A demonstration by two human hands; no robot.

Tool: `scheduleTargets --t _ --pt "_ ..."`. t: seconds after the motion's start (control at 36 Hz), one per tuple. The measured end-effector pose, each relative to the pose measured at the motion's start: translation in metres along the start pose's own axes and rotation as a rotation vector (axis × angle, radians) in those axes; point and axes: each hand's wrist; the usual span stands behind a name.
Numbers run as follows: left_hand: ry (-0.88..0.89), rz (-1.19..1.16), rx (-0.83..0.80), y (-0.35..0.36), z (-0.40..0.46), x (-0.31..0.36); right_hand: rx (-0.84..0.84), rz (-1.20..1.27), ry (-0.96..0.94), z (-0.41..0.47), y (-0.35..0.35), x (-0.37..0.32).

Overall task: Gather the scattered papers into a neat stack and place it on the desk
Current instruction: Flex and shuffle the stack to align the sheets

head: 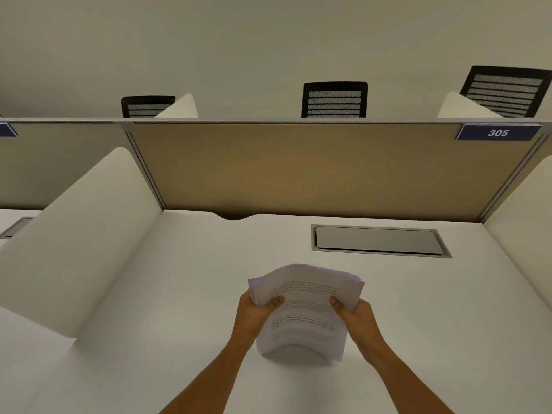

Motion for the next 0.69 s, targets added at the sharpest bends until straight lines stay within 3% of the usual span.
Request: scheduleTargets --t 0.11,0.33,0.58,0.69 --pt "-0.001 -0.022 0.050 0.000 0.003 0.003 -0.009 0.028 -0.021 0.002 -0.003 -0.002" --pt "-0.069 0.059 -0.011 -0.005 -0.005 -0.018 -0.133 -0.023 -0.003 0.006 -0.008 0.010" --pt "-0.011 -0.036 0.134 0.009 -0.009 -0.005 -0.033 -0.018 -0.018 0.001 -0.005 0.000" --pt "-0.049 -0.006 0.090 0.010 -0.011 -0.012 -0.056 -0.030 0.023 -0.001 -0.006 0.007"
Point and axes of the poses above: each hand's wrist, its own z-axis towards the middle knuckle, its own y-axis out of the palm, x = y × z, and after that the axes turned 9 degrees about -z, right-handed
